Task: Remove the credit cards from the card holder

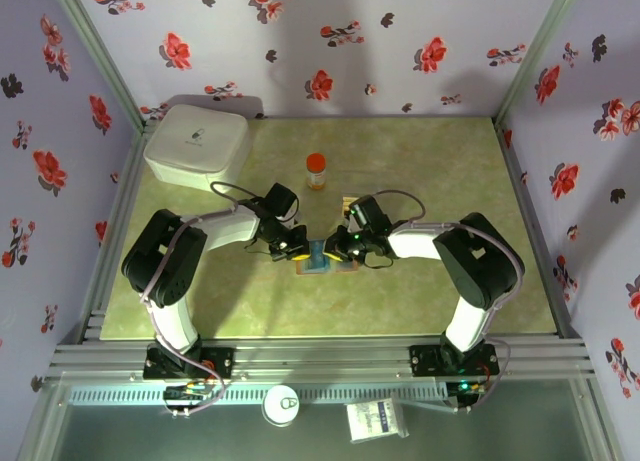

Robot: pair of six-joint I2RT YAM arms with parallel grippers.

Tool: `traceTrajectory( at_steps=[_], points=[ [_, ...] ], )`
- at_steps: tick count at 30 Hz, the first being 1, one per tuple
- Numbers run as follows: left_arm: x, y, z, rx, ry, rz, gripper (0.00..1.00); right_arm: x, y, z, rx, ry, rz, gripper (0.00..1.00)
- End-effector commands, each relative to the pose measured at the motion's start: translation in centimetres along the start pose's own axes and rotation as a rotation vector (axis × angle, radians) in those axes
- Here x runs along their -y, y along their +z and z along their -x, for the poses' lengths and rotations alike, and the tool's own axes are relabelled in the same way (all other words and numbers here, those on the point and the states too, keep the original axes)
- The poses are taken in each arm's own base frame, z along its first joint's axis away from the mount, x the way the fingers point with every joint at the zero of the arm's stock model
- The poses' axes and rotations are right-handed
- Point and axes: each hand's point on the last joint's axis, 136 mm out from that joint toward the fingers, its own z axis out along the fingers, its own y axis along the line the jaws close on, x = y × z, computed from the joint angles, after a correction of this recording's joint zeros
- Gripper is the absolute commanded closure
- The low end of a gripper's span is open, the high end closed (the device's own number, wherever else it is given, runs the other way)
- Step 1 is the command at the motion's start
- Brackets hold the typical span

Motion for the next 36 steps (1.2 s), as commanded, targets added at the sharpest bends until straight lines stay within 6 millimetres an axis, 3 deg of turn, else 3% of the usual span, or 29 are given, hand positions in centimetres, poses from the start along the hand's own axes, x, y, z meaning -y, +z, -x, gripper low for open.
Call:
traceTrajectory(
  at_steps=[1, 16, 27, 36],
  points=[
    [-2.2, 1.0, -1.2, -0.055, -0.020, 0.082, 1.00, -0.7, -0.5, 0.1, 0.012, 0.000, 0.035, 0.91],
    [-2.3, 0.6, -1.2, -0.047, -0.014, 0.088, 1.00, 1.1, -3.2, 0.4, 0.052, -0.008, -0.021, 0.93],
    [-0.1, -0.9, 0.0, 0.001, 0.011, 0.034, 1.00, -0.6, -6.3, 1.2, 0.079, -0.145, -0.087, 0.97],
    [2.0, -3.1, 1.4, 0.061, 0.046, -0.019, 1.00, -1.7, -9.0, 2.3, 0.091, -0.393, -0.199, 0.98]
  ],
)
